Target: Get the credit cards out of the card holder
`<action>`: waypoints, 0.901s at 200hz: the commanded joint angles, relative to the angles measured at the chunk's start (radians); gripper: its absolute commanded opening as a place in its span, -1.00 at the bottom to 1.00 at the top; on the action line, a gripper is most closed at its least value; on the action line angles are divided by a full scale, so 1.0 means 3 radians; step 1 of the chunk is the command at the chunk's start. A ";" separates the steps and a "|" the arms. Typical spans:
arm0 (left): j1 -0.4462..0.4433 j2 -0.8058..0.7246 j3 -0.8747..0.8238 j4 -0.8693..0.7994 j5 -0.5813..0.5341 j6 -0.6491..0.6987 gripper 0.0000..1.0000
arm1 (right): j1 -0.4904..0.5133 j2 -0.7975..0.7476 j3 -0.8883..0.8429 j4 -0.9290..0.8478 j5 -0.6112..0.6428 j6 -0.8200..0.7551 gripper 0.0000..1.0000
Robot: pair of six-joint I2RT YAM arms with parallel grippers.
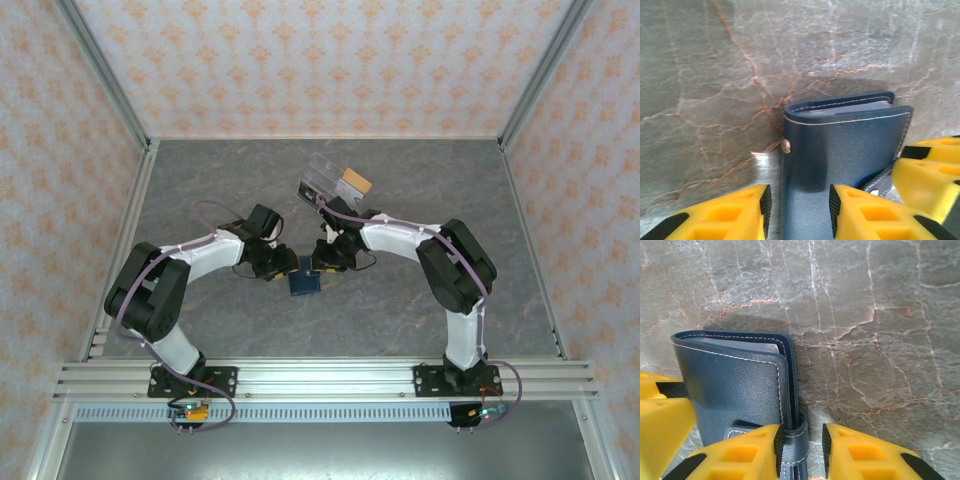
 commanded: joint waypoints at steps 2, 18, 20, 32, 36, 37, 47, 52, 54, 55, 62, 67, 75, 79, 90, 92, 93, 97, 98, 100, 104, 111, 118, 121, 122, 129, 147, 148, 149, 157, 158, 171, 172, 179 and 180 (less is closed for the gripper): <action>0.0013 0.0025 -0.0073 0.0176 0.0187 -0.0069 -0.24 | 0.0014 0.0107 0.0067 -0.0202 0.0151 -0.0043 -0.45; 0.0011 0.0035 -0.0084 0.0217 0.0253 -0.0071 -0.24 | 0.0017 0.0140 0.0066 -0.0236 0.0188 -0.0027 -0.48; 0.0010 0.0036 -0.0082 0.0221 0.0261 -0.0071 -0.24 | 0.0019 0.0142 0.0060 -0.0236 0.0194 -0.0026 -0.48; 0.0013 0.0047 -0.0084 0.0227 0.0290 -0.0073 -0.24 | 0.0017 0.0160 0.0047 -0.0247 0.0238 -0.0006 -0.49; 0.0011 0.0047 -0.0083 0.0229 0.0296 -0.0066 -0.24 | 0.0017 0.0161 0.0036 -0.0244 0.0254 -0.0001 -0.49; 0.0010 0.0049 -0.0081 0.0229 0.0296 -0.0066 -0.24 | 0.0017 0.0161 0.0033 -0.0243 0.0256 0.0000 -0.49; 0.0013 0.0053 -0.0085 0.0234 0.0303 -0.0066 -0.24 | 0.0017 0.0166 0.0006 -0.0220 0.0276 0.0024 -0.50; 0.0013 0.0053 -0.0088 0.0247 0.0318 -0.0068 -0.24 | 0.0018 0.0167 -0.0004 -0.0212 0.0282 0.0033 -0.50; 0.0013 0.0056 -0.0085 0.0253 0.0323 -0.0066 -0.24 | 0.0017 0.0167 -0.0009 -0.0213 0.0286 0.0033 -0.50; 0.0014 0.0058 -0.0085 0.0256 0.0328 -0.0066 -0.24 | 0.0014 0.0164 -0.0009 -0.0209 0.0287 0.0037 -0.50; 0.0012 0.0069 -0.0089 0.0286 0.0354 -0.0070 -0.24 | 0.0014 0.0166 -0.0019 -0.0206 0.0302 0.0048 -0.50; 0.0013 0.0074 -0.0093 0.0302 0.0376 -0.0076 -0.25 | 0.0014 0.0166 -0.0025 -0.0206 0.0313 0.0051 -0.51; 0.0010 0.0084 -0.0098 0.0345 0.0415 -0.0090 -0.26 | 0.0017 0.0163 -0.0028 -0.0206 0.0326 0.0054 -0.51; 0.0013 0.0087 -0.0100 0.0370 0.0435 -0.0100 -0.28 | 0.0014 0.0162 -0.0030 -0.0206 0.0333 0.0054 -0.51; 0.0010 0.0082 -0.0112 0.0429 0.0487 -0.0119 -0.32 | 0.0016 0.0152 -0.0037 -0.0201 0.0341 0.0060 -0.51; 0.0010 0.0081 -0.0111 0.0430 0.0492 -0.0121 -0.33 | 0.0017 0.0149 -0.0037 -0.0198 0.0344 0.0060 -0.51; 0.0010 0.0079 -0.0110 0.0434 0.0494 -0.0122 -0.34 | 0.0017 0.0147 -0.0037 -0.0197 0.0342 0.0058 -0.51; 0.0013 0.0073 -0.0110 0.0441 0.0500 -0.0126 -0.36 | 0.0016 0.0142 -0.0041 -0.0196 0.0346 0.0061 -0.51; 0.0014 0.0072 -0.0110 0.0442 0.0500 -0.0124 -0.36 | 0.0016 0.0139 -0.0041 -0.0196 0.0348 0.0061 -0.51; 0.0014 0.0065 -0.0110 0.0441 0.0501 -0.0124 -0.37 | 0.0015 0.0134 -0.0045 -0.0192 0.0349 0.0062 -0.51; 0.0014 0.0053 -0.0105 0.0439 0.0501 -0.0118 -0.39 | 0.0015 0.0128 -0.0041 -0.0187 0.0348 0.0061 -0.51; 0.0016 0.0034 -0.0097 0.0420 0.0496 -0.0099 -0.44 | 0.0015 0.0099 -0.0051 -0.0169 0.0349 0.0056 -0.48; 0.0017 0.0015 -0.0094 0.0407 0.0491 -0.0084 -0.50 | 0.0015 0.0049 -0.0071 -0.0129 0.0336 0.0056 -0.46; 0.0020 0.0009 -0.0093 0.0405 0.0493 -0.0077 -0.53 | 0.0014 0.0026 -0.0087 -0.0103 0.0331 0.0055 -0.45; 0.0020 0.0004 -0.0096 0.0407 0.0494 -0.0074 -0.54 | 0.0016 0.0017 -0.0095 -0.0096 0.0328 0.0056 -0.44; 0.0020 -0.0011 -0.0102 0.0410 0.0493 -0.0066 -0.59 | 0.0012 -0.0052 -0.0126 -0.0044 0.0335 0.0054 -0.43; 0.0033 -0.0037 -0.0114 0.0420 0.0495 -0.0065 -0.75 | -0.0008 -0.0223 -0.0177 0.0036 0.0340 0.0061 -0.36; 0.0032 -0.0039 -0.0112 0.0422 0.0495 -0.0065 -0.76 | -0.0011 -0.0233 -0.0181 0.0040 0.0337 0.0062 -0.36; 0.0031 -0.0041 -0.0114 0.0423 0.0495 -0.0066 -0.77 | -0.0013 -0.0245 -0.0182 0.0042 0.0339 0.0064 -0.35; 0.0035 -0.0049 -0.0114 0.0430 0.0501 -0.0066 -0.83 | -0.0026 -0.0320 -0.0207 0.0074 0.0343 0.0082 -0.29; 0.0035 -0.0053 -0.0112 0.0430 0.0503 -0.0066 -0.84 | -0.0028 -0.0332 -0.0211 0.0080 0.0344 0.0082 -0.28; 0.0033 -0.0076 -0.0111 0.0431 0.0506 -0.0071 -0.91 | -0.0043 -0.0453 -0.0274 0.0144 0.0347 0.0124 -0.15; 0.0032 -0.0077 -0.0113 0.0432 0.0506 -0.0071 -0.91 | -0.0044 -0.0465 -0.0280 0.0151 0.0346 0.0123 -0.14; 0.0032 -0.0087 -0.0115 0.0431 0.0506 -0.0069 -0.93 | -0.0045 -0.0525 -0.0313 0.0197 0.0337 0.0139 -0.08; 0.0031 -0.0090 -0.0115 0.0432 0.0506 -0.0070 -0.93 | -0.0045 -0.0530 -0.0318 0.0203 0.0336 0.0142 -0.07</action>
